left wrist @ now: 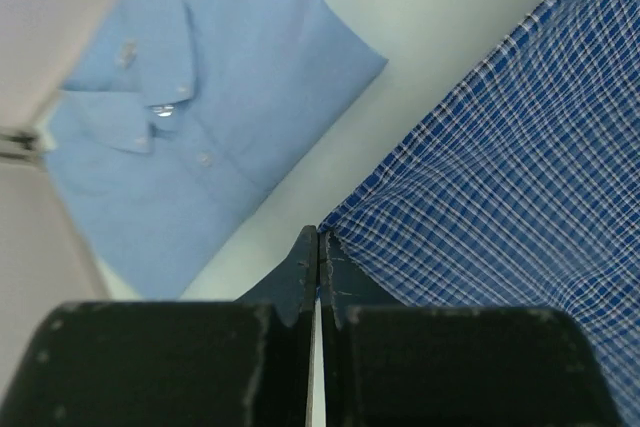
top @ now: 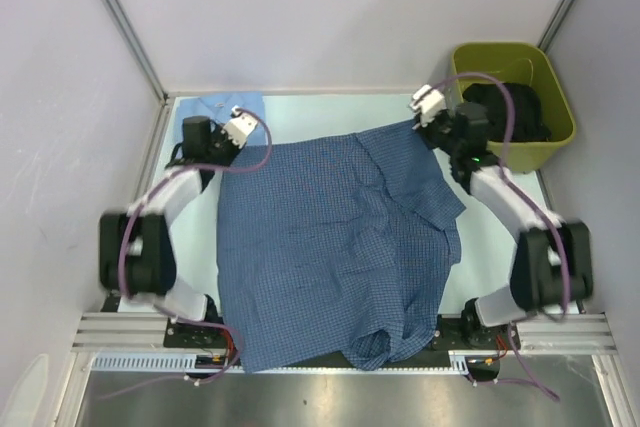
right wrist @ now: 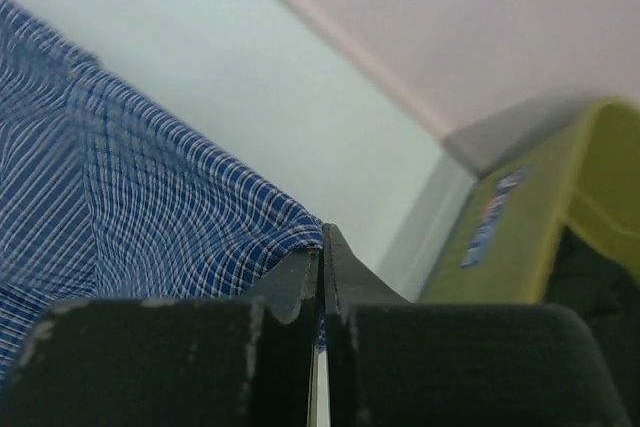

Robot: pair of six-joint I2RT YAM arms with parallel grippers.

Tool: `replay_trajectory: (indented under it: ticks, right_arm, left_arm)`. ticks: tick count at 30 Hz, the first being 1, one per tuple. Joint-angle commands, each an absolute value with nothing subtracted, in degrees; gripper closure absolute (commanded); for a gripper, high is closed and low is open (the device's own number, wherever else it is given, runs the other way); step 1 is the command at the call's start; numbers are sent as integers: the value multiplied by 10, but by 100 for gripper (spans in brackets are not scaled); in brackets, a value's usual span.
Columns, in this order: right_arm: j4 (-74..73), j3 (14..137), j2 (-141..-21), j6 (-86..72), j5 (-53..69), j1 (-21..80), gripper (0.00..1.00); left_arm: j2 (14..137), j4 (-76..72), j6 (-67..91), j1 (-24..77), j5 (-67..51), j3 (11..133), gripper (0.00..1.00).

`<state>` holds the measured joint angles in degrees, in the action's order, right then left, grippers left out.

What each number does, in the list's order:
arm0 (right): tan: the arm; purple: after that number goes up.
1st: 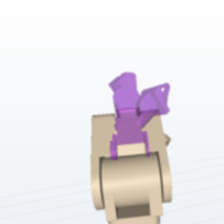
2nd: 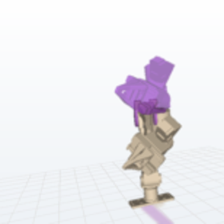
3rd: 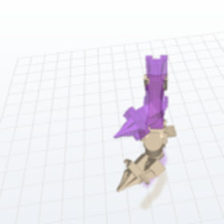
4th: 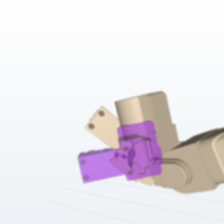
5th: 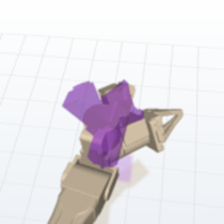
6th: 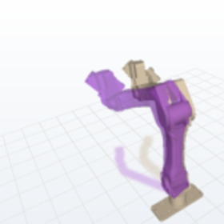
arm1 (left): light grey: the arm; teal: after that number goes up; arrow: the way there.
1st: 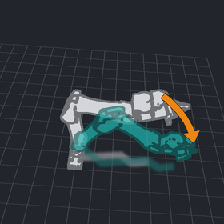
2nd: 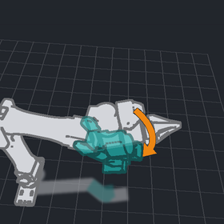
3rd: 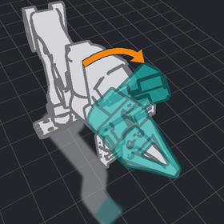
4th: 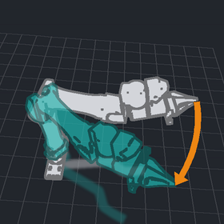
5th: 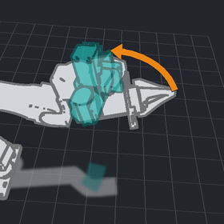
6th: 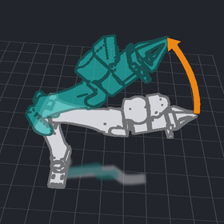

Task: Fold and stack the long sleeve shirts
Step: Flatten the shirt out

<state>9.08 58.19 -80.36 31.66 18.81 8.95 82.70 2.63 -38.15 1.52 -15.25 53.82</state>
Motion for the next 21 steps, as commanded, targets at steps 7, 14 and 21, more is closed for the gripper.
replay_trajectory:
  ticks: [7, 14, 21]
  right_arm:
    - [217, 877, -1170, 345, 61, 104, 100]
    - [143, 1033, -1288, 338, 13, 107, 78]
    - [1, 934, -1114, 341, 68, 101, 12]
  left_arm:
    - [1172, -4, -405, 5, -94, 868, 100]
    - [1270, 68, -404, 7, -81, 1048, 95]
    - [1114, 87, -368, 5, -87, 920, 48]
